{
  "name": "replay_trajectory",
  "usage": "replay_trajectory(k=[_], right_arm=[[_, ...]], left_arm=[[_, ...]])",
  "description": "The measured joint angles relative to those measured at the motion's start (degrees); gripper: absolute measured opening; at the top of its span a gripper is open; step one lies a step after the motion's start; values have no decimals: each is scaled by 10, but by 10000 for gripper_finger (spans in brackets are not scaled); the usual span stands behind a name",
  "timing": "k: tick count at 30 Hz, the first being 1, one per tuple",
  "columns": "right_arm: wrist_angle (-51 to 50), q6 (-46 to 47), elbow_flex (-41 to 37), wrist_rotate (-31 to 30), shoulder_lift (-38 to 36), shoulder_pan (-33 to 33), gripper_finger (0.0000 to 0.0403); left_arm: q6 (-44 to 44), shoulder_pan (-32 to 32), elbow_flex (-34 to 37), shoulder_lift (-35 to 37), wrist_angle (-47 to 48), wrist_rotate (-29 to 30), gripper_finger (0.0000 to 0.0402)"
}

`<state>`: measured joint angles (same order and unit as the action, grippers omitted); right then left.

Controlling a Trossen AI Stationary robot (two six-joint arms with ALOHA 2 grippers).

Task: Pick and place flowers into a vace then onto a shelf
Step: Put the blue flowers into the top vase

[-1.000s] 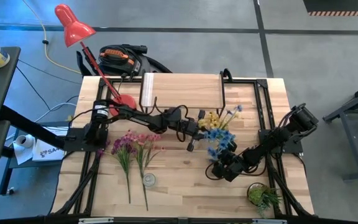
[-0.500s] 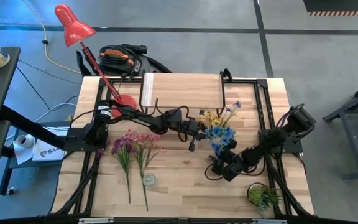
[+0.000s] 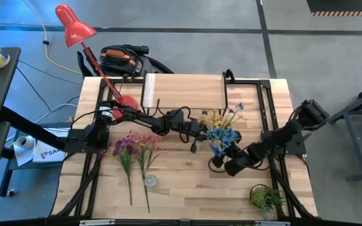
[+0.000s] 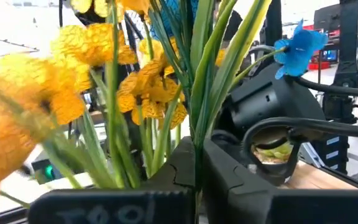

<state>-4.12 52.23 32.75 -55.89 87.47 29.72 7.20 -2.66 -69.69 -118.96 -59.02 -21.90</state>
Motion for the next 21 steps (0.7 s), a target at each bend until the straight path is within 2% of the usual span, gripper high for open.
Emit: replay_trajectory(k=[9,13,17,21], right_arm=[[8,-60,1,18,1,-42,249],[8,-58,1,47,1,-41,249],[3,-62,1,37,-3,-33,249],[-13,-62,2,55,-13,-33,249]], left_arm=[[-6,0,0,0,5,5,44],[-4,-1,0,0,1,4,43],[-6,-7,0,0,-1,14,49],[-14,-17,0,0,-4,18,42]])
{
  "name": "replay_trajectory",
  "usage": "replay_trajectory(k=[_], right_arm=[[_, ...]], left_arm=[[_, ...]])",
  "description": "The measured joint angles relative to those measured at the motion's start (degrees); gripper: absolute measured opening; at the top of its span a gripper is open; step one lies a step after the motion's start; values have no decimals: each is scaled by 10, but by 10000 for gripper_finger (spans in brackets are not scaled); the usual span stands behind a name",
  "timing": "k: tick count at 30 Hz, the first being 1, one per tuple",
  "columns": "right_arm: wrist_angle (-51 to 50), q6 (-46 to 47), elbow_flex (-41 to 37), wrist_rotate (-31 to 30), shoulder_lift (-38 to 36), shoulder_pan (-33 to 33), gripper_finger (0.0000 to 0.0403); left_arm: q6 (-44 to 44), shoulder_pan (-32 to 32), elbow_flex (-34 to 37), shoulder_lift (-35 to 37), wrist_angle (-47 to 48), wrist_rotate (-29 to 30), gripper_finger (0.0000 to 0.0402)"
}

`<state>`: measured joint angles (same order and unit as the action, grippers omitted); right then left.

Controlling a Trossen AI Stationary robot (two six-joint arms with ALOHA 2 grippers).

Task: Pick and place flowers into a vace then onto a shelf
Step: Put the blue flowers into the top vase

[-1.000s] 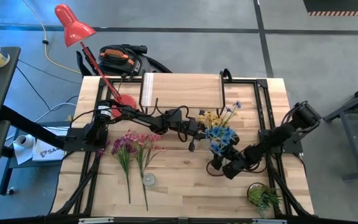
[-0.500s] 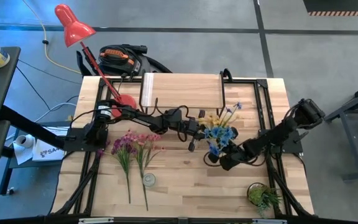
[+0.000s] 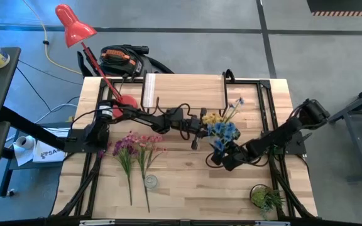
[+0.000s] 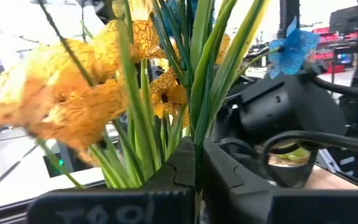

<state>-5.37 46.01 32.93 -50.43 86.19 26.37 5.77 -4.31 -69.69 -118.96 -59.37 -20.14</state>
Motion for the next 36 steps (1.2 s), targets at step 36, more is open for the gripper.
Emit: replay_trajectory(k=[36], right_arm=[[27,-41,0,10,-21,-103,358]], left_arm=[[-63,-36,0,1,14,24,50]])
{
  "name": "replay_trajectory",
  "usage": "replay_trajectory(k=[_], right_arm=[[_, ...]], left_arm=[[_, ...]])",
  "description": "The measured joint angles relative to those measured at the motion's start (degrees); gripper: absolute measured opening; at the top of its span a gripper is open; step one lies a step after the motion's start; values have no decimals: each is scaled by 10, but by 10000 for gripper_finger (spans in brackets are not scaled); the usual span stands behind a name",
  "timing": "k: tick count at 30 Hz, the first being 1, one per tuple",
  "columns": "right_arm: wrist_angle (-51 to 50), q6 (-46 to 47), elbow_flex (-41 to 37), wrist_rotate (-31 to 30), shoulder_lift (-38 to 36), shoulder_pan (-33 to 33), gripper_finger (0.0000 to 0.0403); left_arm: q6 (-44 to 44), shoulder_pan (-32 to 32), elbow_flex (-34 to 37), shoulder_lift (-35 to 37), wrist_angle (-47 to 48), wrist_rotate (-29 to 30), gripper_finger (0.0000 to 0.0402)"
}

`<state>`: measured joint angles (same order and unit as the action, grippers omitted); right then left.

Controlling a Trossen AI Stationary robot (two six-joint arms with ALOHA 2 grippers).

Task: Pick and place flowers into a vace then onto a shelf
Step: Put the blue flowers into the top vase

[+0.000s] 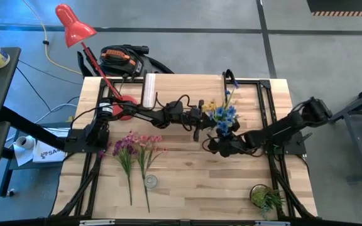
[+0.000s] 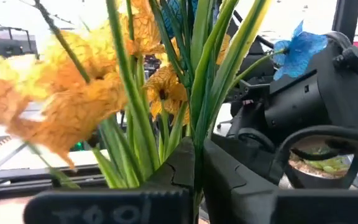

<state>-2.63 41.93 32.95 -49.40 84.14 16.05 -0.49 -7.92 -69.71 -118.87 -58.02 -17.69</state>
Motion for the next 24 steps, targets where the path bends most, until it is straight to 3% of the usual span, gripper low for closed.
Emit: replay_trajectory(k=[5,11,24], right_arm=[[77,-41,0,2,40,-8,358],[111,-89,0,-55,55,-13,358],[110,-75,0,-17,55,-41,342]], left_arm=[[-3,0,0,0,7,-10,56],[-17,0,0,1,16,-10,58],[-17,-1,0,1,18,-6,72]])
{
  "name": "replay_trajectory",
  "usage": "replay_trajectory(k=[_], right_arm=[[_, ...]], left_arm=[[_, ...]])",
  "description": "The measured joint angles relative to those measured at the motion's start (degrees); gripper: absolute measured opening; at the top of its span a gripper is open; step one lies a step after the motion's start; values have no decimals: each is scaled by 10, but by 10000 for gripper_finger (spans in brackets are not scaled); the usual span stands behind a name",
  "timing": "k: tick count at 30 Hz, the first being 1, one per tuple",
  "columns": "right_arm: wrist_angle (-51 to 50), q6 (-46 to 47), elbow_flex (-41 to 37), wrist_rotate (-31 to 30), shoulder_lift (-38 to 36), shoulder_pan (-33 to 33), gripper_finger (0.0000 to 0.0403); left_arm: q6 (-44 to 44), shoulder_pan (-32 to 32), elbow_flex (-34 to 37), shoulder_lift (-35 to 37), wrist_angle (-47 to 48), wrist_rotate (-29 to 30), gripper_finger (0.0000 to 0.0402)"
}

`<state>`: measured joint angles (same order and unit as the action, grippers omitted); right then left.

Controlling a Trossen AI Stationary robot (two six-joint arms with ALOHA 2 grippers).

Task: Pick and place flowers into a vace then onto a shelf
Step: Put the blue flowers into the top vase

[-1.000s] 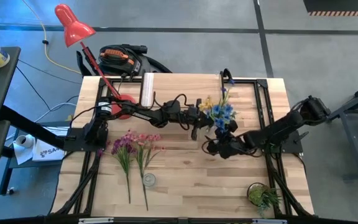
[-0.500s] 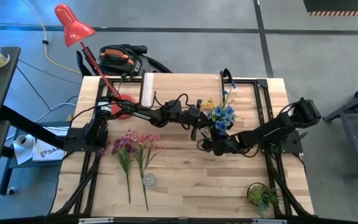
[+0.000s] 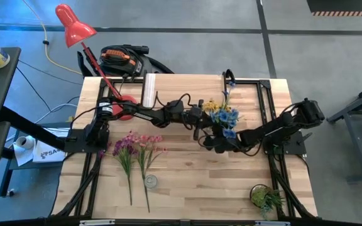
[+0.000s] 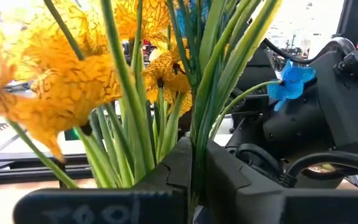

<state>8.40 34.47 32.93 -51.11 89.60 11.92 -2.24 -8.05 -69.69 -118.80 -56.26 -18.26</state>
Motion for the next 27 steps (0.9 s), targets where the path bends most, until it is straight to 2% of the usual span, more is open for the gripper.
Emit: replay_trajectory(k=[12,17,27], right_arm=[[-15,9,1,11,0,4,247],[-53,33,2,-11,-1,18,245],[-93,71,1,-30,-1,56,252]], left_arm=[[-13,2,0,0,30,38,74],[-29,3,-1,0,66,66,73],[-43,18,0,-2,98,78,73]])
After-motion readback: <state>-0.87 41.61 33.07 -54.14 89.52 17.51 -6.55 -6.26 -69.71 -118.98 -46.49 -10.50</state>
